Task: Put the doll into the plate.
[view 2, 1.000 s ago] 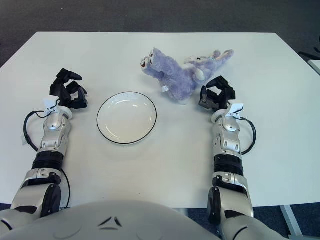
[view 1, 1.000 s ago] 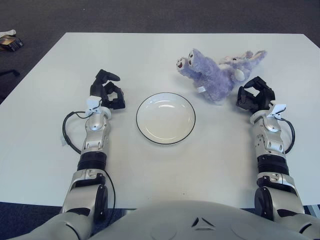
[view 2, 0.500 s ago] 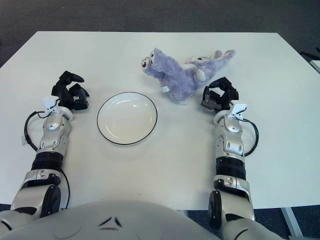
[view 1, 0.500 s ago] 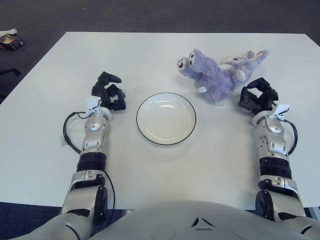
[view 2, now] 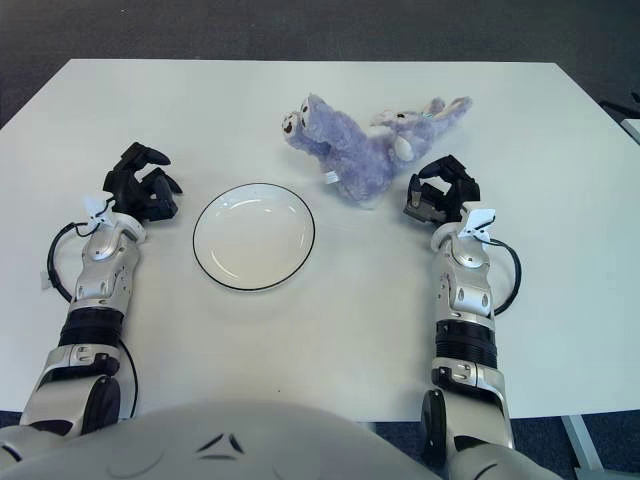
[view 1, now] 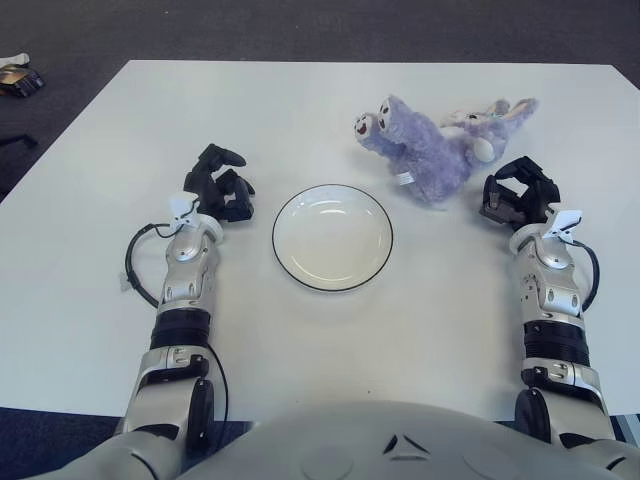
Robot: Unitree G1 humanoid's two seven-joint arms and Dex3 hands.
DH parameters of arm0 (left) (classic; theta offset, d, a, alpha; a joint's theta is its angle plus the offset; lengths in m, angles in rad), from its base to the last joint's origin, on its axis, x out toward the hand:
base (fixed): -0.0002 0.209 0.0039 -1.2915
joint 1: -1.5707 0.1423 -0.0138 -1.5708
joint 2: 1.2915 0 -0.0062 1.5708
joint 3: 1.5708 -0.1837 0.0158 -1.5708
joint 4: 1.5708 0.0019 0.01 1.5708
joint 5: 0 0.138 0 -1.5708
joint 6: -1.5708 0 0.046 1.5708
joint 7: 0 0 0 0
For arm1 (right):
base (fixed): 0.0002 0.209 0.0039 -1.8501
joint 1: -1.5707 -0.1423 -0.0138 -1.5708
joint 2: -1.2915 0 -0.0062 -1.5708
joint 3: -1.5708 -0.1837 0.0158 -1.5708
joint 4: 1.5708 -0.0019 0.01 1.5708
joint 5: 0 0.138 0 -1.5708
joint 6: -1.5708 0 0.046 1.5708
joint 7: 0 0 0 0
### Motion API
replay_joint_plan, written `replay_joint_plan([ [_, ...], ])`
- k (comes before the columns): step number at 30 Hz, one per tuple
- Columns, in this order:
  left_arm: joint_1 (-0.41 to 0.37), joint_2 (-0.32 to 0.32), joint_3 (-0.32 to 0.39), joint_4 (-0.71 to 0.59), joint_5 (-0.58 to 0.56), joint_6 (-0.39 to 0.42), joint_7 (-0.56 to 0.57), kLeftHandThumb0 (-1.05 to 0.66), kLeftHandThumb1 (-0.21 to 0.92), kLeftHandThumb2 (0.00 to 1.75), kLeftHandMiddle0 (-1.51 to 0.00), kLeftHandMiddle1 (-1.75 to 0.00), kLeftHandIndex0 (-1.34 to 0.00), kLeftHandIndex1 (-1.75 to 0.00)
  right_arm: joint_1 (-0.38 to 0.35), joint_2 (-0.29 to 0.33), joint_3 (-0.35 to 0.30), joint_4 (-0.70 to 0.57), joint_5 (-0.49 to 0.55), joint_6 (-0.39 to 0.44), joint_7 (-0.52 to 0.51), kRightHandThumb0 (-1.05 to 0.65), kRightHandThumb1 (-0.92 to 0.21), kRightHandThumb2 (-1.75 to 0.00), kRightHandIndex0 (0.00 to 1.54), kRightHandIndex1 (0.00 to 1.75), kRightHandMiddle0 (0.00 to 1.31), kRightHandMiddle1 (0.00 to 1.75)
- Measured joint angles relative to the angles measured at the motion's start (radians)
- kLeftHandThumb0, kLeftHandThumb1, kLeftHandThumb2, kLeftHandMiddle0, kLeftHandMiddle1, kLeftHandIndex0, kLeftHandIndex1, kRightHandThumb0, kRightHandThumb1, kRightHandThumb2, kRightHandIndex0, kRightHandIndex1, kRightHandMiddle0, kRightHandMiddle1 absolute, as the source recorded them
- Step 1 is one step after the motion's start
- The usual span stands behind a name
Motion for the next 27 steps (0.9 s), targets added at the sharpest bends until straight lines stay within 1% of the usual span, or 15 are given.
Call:
replay_joint_plan([
  [4, 0.000, 0.000, -0.011, -0.020, 0.000, 0.029, -0.010, -0.01, 0.21, 1.43, -0.73, -1.68, -0.44, -1.75, 0.001, -0.002, 0.001, -0.009, -0.018, 0.009, -0.009, -0.45, -0.40, -1.21, 1.04, 1.75, 0.54, 1.75],
  [8, -0.005, 0.000, -0.030, -0.063, -0.003, 0.098, -0.018, -0.01, 0.22, 1.42, -0.74, -1.66, -0.43, -1.75, 0.001, -0.009, 0.000, -0.014, -0.027, 0.012, -0.015, -0.45, -0.41, -1.20, 1.04, 1.75, 0.54, 1.75],
  [11, -0.023, 0.000, -0.046, -0.101, -0.004, 0.163, -0.024, -0.01, 0.23, 1.40, -0.74, -1.65, -0.42, -1.75, -0.002, -0.015, 0.000, -0.014, -0.032, 0.012, -0.018, -0.45, -0.41, -1.19, 1.04, 1.75, 0.53, 1.75],
  [15, -0.062, -0.001, -0.064, -0.137, -0.007, 0.216, -0.030, -0.01, 0.25, 1.38, -0.73, -1.64, -0.41, -1.75, -0.009, -0.017, 0.000, -0.014, -0.032, 0.012, -0.021, -0.45, -0.42, -1.19, 1.03, 1.75, 0.53, 1.75],
  [19, -0.103, -0.002, -0.080, -0.165, -0.007, 0.238, -0.036, -0.01, 0.27, 1.34, -0.72, -1.62, -0.41, -1.75, -0.015, -0.019, 0.000, -0.009, -0.034, 0.012, -0.022, -0.45, -0.40, -1.20, 1.01, 1.75, 0.54, 1.75],
  [27, -0.164, -0.009, -0.114, -0.179, -0.003, 0.248, -0.054, -0.01, 0.31, 1.28, -0.68, -1.59, -0.40, -1.75, -0.031, -0.028, 0.001, 0.018, -0.040, 0.012, -0.025, -0.46, -0.39, -1.22, 1.01, 1.75, 0.55, 1.75],
])
